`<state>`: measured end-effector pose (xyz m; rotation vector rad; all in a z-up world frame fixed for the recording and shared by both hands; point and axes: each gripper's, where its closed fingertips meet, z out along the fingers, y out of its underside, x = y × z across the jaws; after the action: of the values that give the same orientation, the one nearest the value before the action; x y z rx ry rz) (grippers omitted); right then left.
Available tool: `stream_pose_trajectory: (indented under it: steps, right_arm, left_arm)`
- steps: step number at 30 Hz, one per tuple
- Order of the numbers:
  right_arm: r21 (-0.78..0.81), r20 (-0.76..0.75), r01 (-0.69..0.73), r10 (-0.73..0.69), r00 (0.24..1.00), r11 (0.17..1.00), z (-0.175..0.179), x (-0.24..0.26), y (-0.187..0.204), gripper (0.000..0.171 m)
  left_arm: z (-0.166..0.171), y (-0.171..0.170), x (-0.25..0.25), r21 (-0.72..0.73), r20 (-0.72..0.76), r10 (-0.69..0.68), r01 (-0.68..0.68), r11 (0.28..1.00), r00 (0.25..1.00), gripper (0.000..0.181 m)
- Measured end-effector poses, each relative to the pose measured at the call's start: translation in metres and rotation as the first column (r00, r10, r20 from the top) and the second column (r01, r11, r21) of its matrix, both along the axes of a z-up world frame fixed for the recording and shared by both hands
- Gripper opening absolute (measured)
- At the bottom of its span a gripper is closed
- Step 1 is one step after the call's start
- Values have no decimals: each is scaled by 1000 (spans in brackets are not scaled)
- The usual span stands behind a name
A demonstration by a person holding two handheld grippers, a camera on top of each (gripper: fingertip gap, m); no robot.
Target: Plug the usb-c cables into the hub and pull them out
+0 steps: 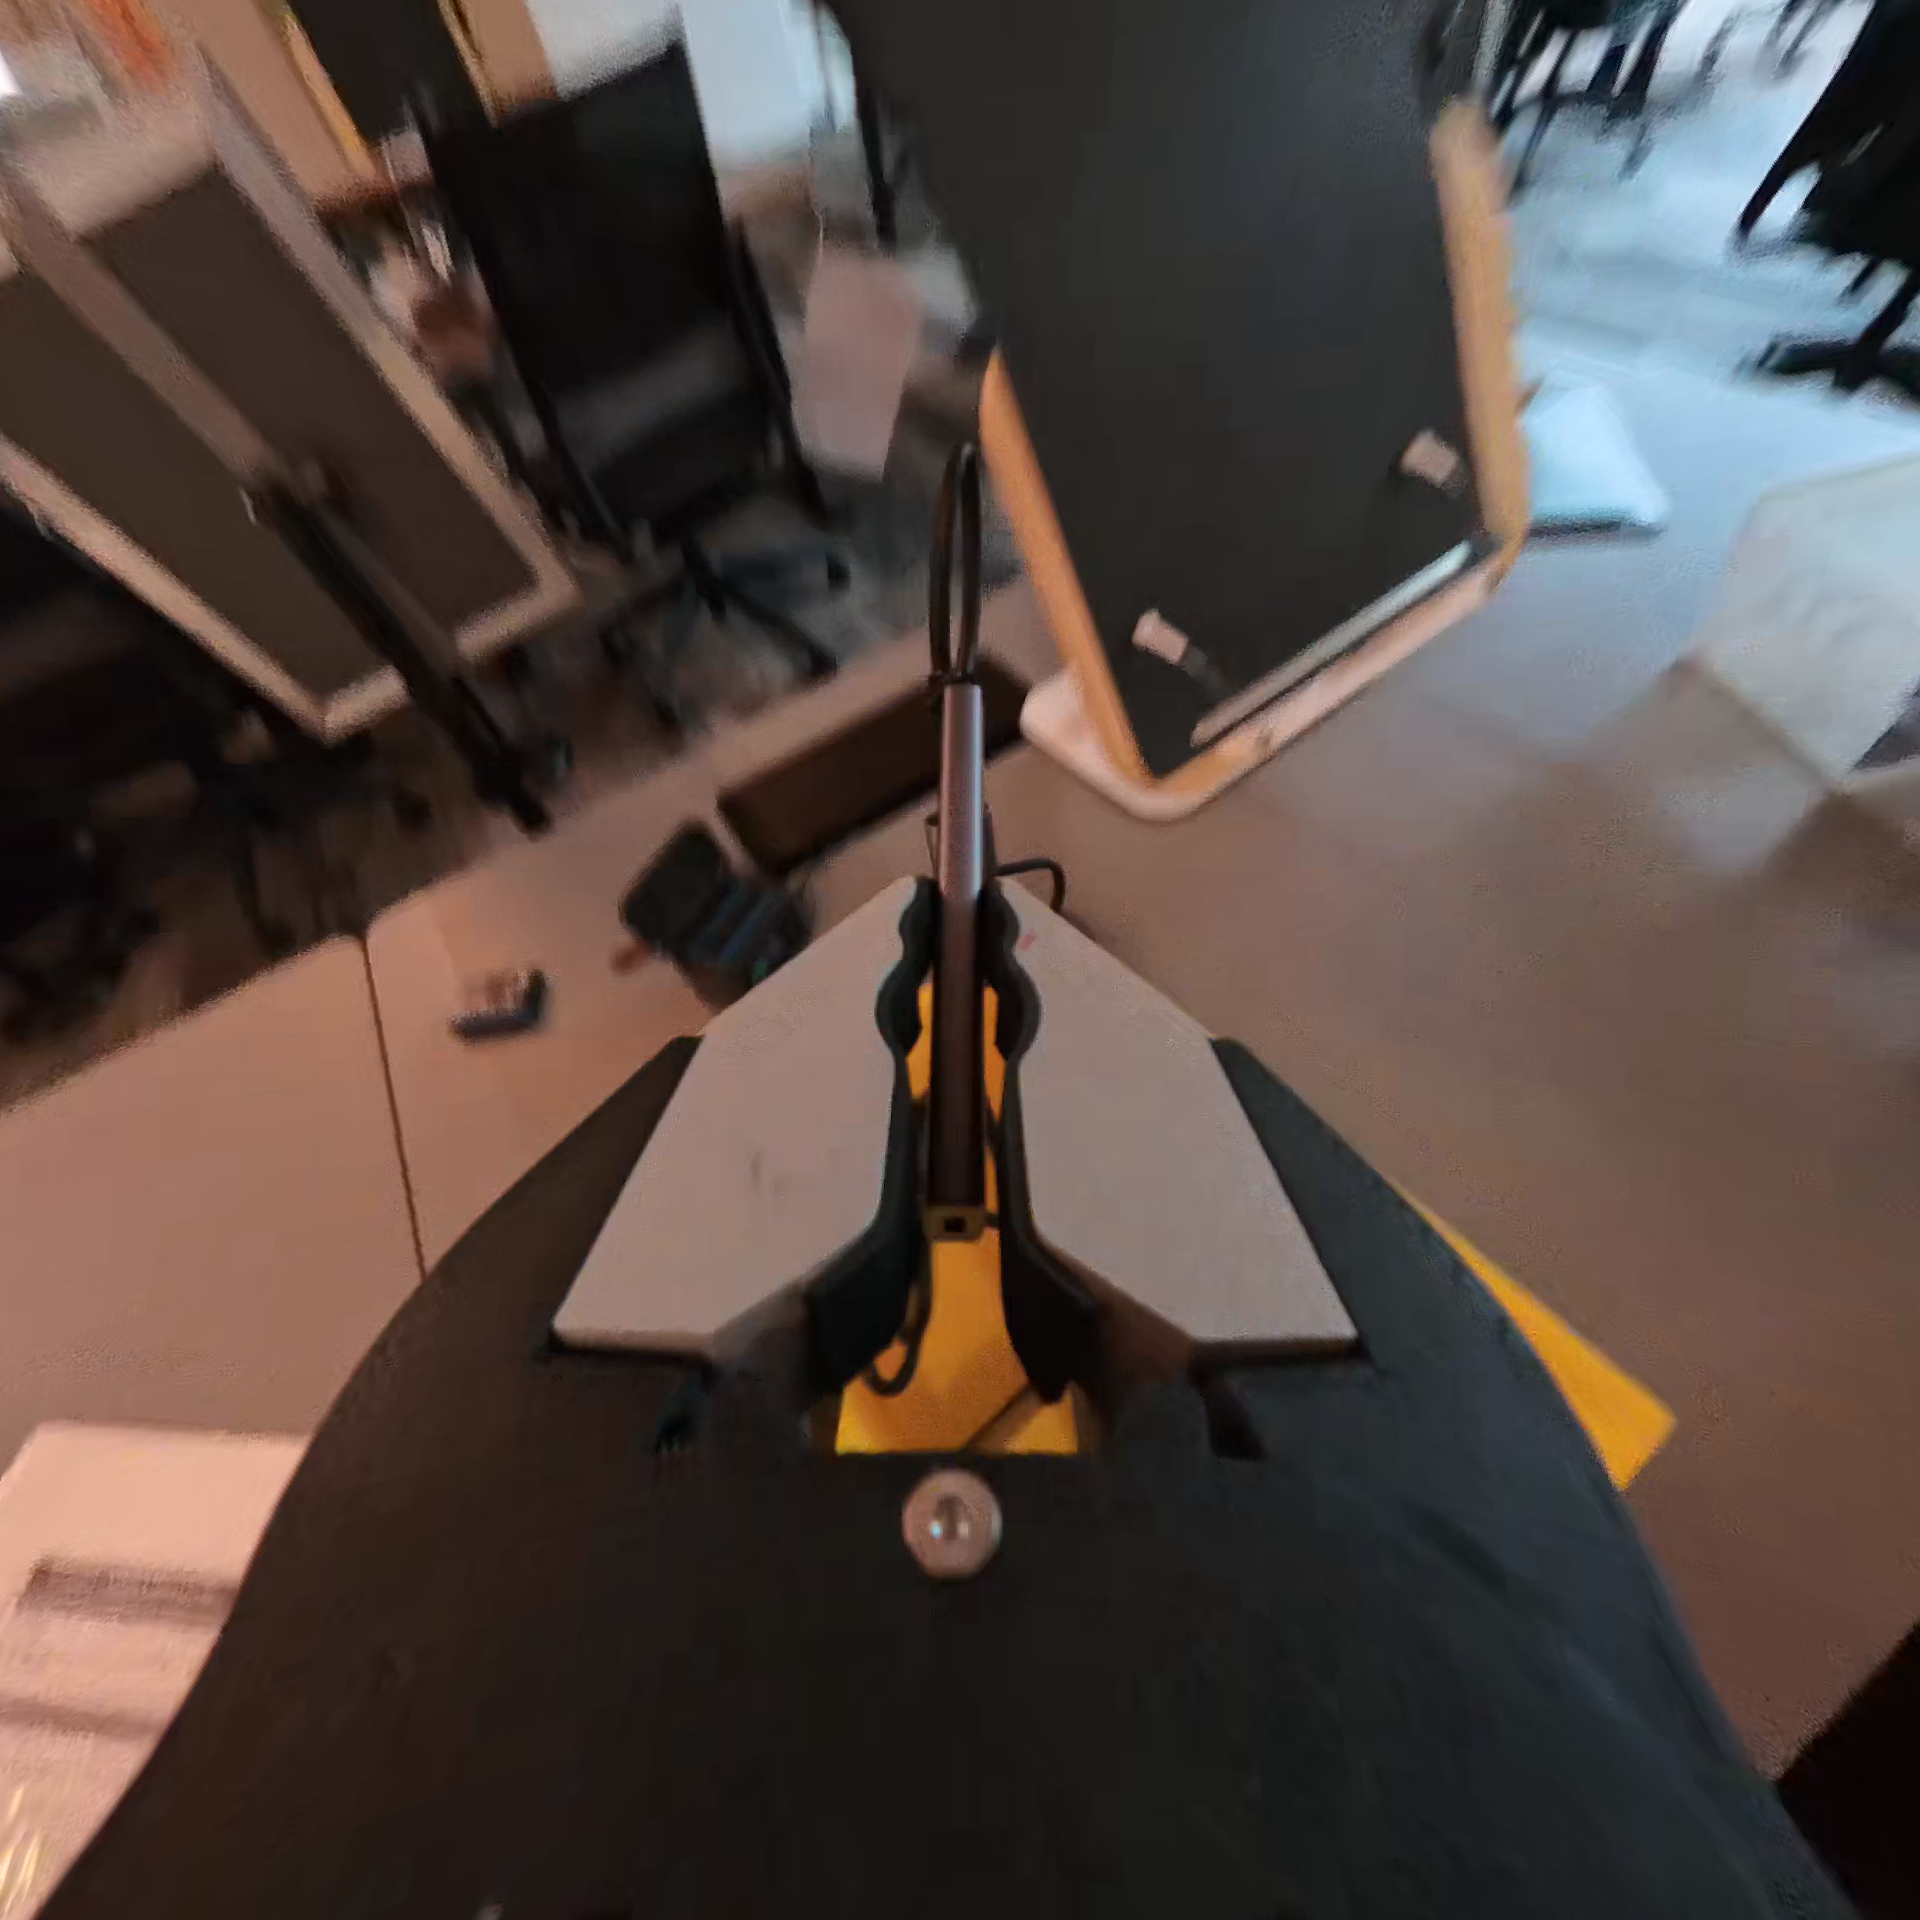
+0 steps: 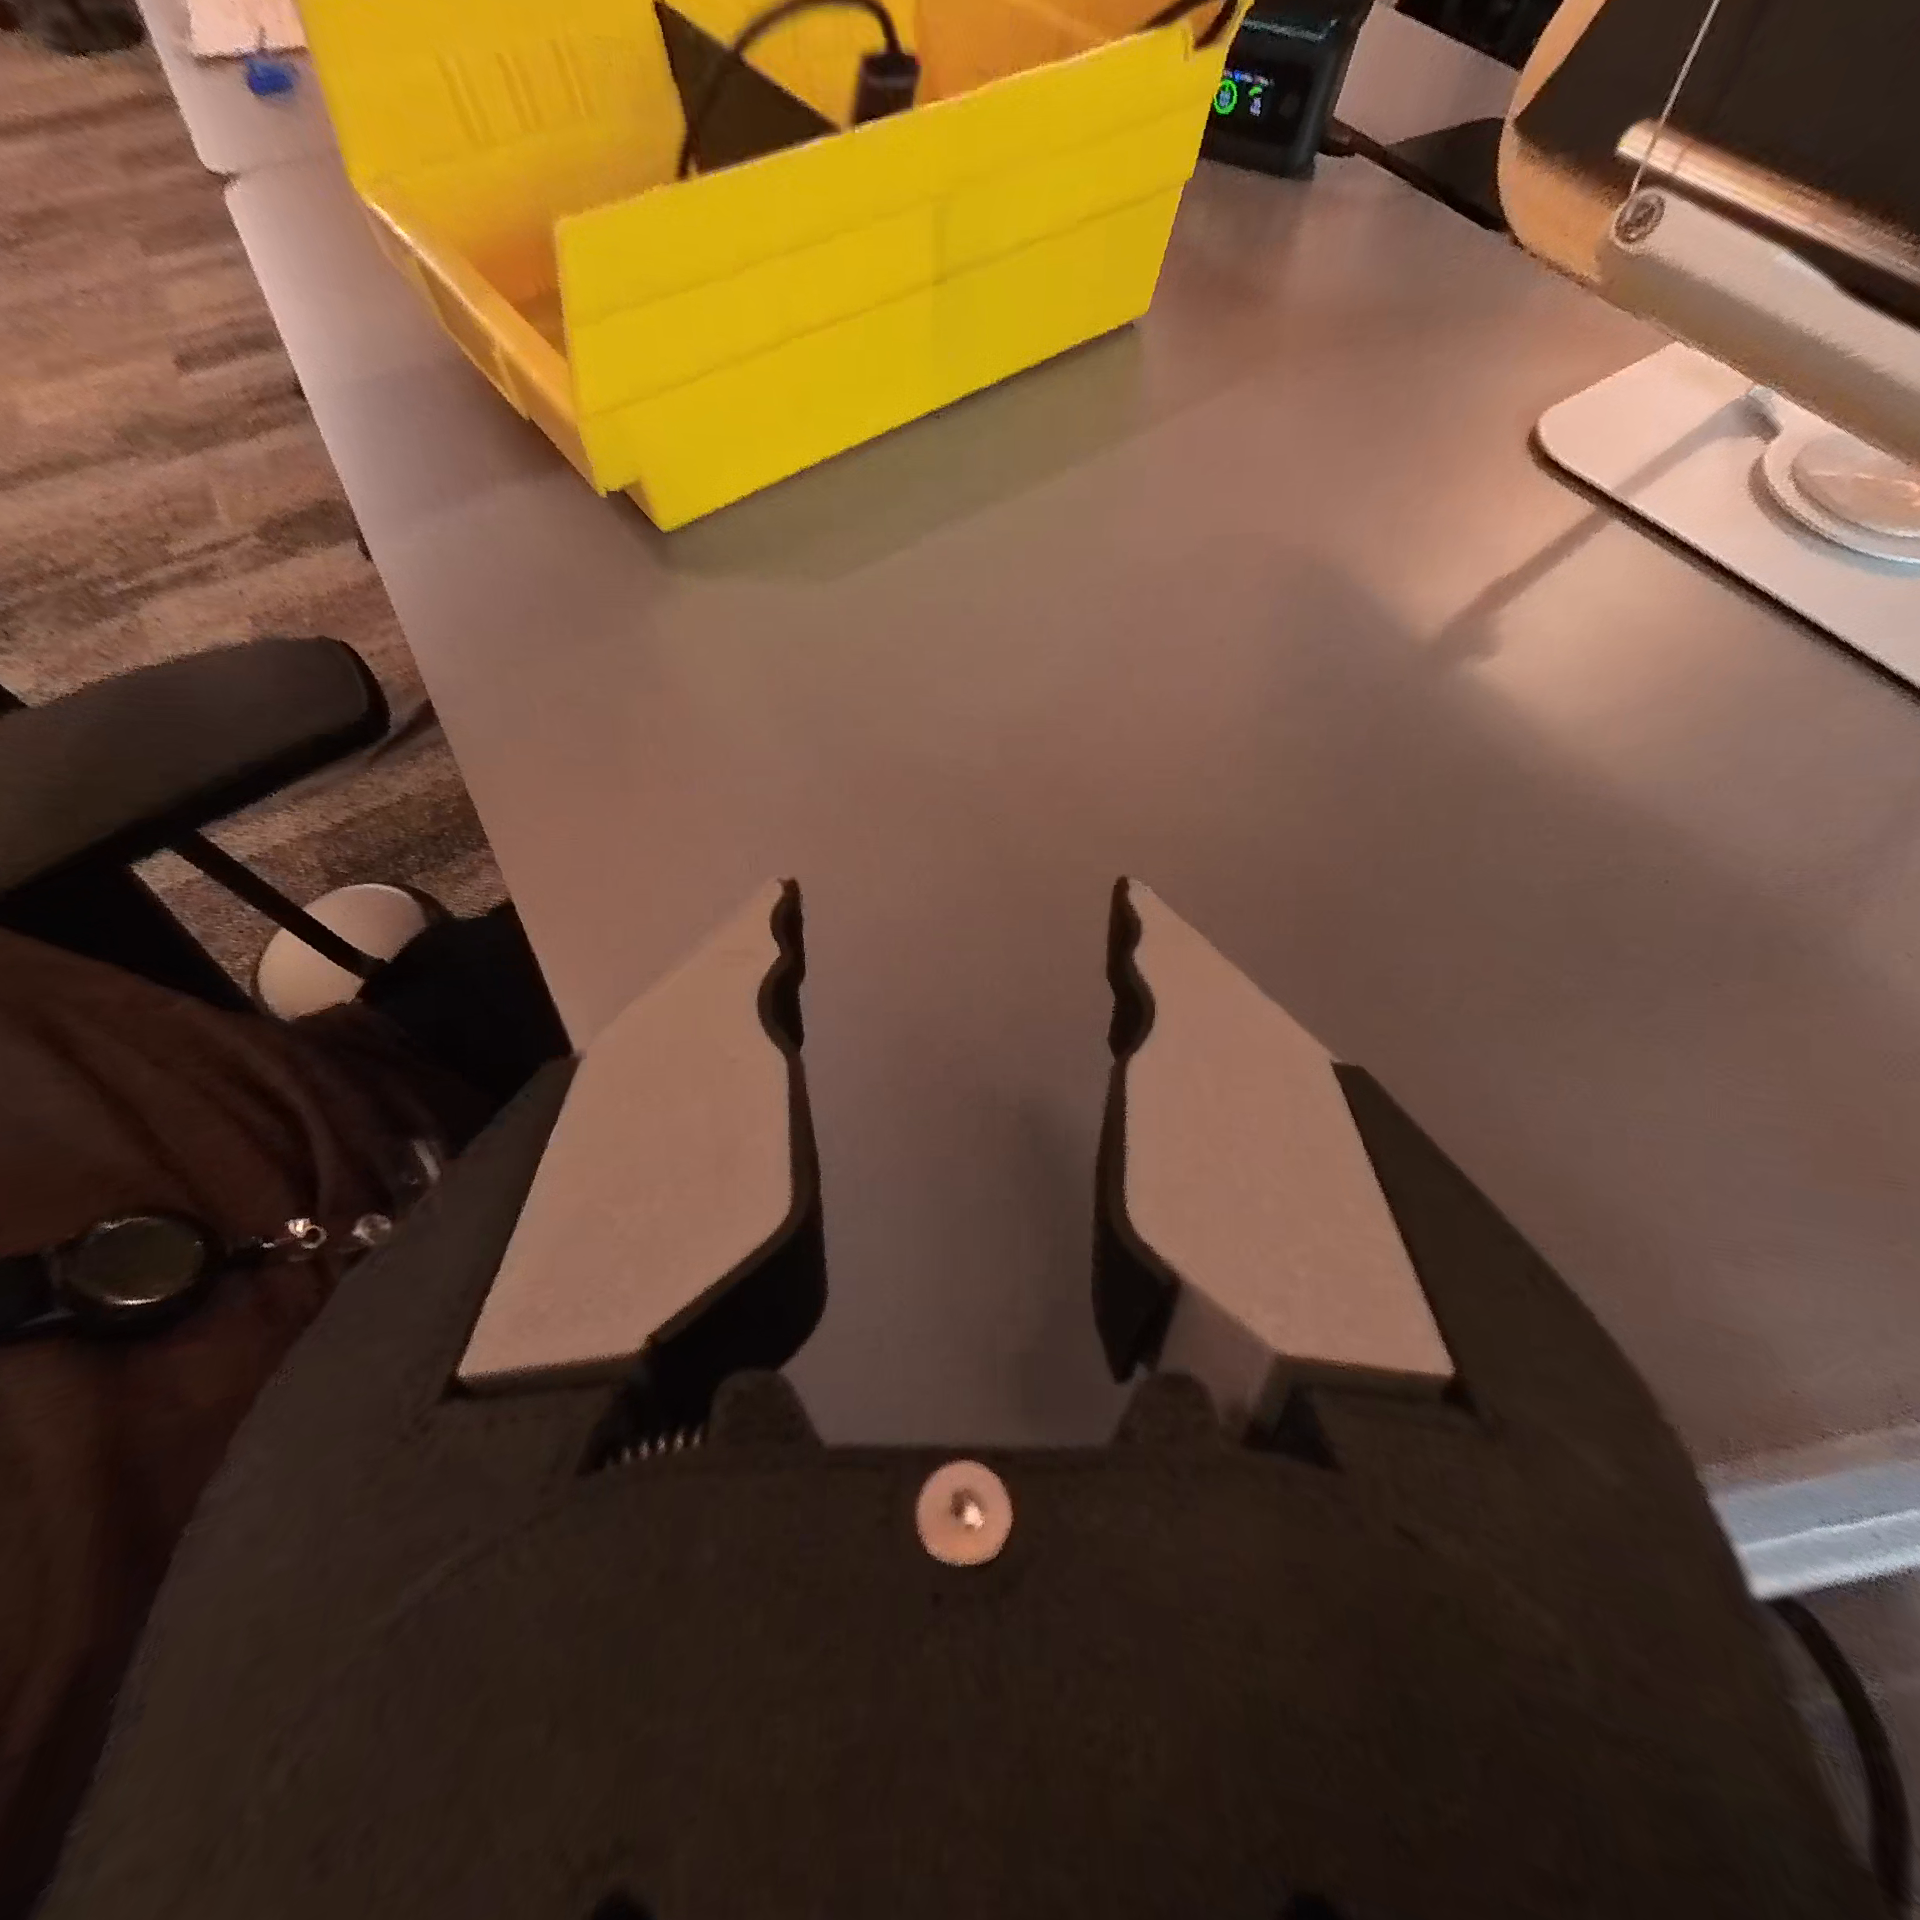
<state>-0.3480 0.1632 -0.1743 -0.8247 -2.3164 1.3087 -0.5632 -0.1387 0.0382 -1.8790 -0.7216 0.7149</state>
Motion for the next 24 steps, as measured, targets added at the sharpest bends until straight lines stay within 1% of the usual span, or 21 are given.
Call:
stream_pose_trajectory:
  steps: [2, 3, 4, 6, 9, 12, 15, 17, 18, 19, 21, 22, 24]
  right_arm:
    - [-45, 4, -20, 20, 1000, 999, 7, 1, -8, 55]
    - [-69, 1, -31, 31, 1000, 997, 13, 1, -13, 55]
    - [-97, -7, -42, 41, 999, 994, 20, 1, -19, 55]
    - [-168, -38, -78, 72, 997, 983, 40, 3, -31, 56]
    - [-294, -97, -128, 103, 990, 947, 81, 8, -45, 55]
    - [-405, -126, -126, 81, 989, 906, 115, 7, -44, 52]
    - [-431, -106, -87, 45, 993, 898, 121, 2, -33, 53]
    - [-410, -121, -73, 25, 992, 909, 118, -1, -24, 50]
    - [-403, -141, -90, 35, 989, 911, 117, 0, -21, 42]
    - [-399, -161, -130, 70, 984, 908, 117, 5, -20, 29]
    - [-412, -170, -210, 152, 974, 887, 114, 14, -22, 27]
    - [-426, -163, -219, 164, 973, 878, 112, 14, -22, 26]
    - [-446, -152, -239, 190, 970, 862, 106, 13, -22, 18]
  left_arm:
    - [34, 23, 29, 63, -114, -73, 80, 995, 991, 6]
    - [46, 39, 46, 79, -159, -118, 132, 988, 980, 6]
    - [53, 58, 65, 87, -195, -175, 195, 977, 965, 7]
    - [54, 102, 102, 92, -236, -295, 324, 942, 926, 7]
    - [30, 164, 146, 66, -249, -441, 469, 881, 862, 7]
    - [-1, 215, 177, 115, -210, -549, 578, 808, 809, 7]
    - [-33, 252, 204, 182, -155, -646, 664, 725, 748, 6]
    - [-49, 269, 219, 239, -113, -701, 704, 669, 705, 6]
    - [-58, 276, 226, 260, -90, -729, 723, 640, 678, 7]
    - [-65, 281, 231, 276, -71, -750, 736, 619, 657, 6]
    - [-76, 288, 238, 296, -49, -777, 752, 589, 628, 7]
    - [-80, 291, 240, 303, -39, -783, 754, 582, 620, 7]
    - [-87, 294, 241, 303, -33, -789, 759, 576, 613, 7]
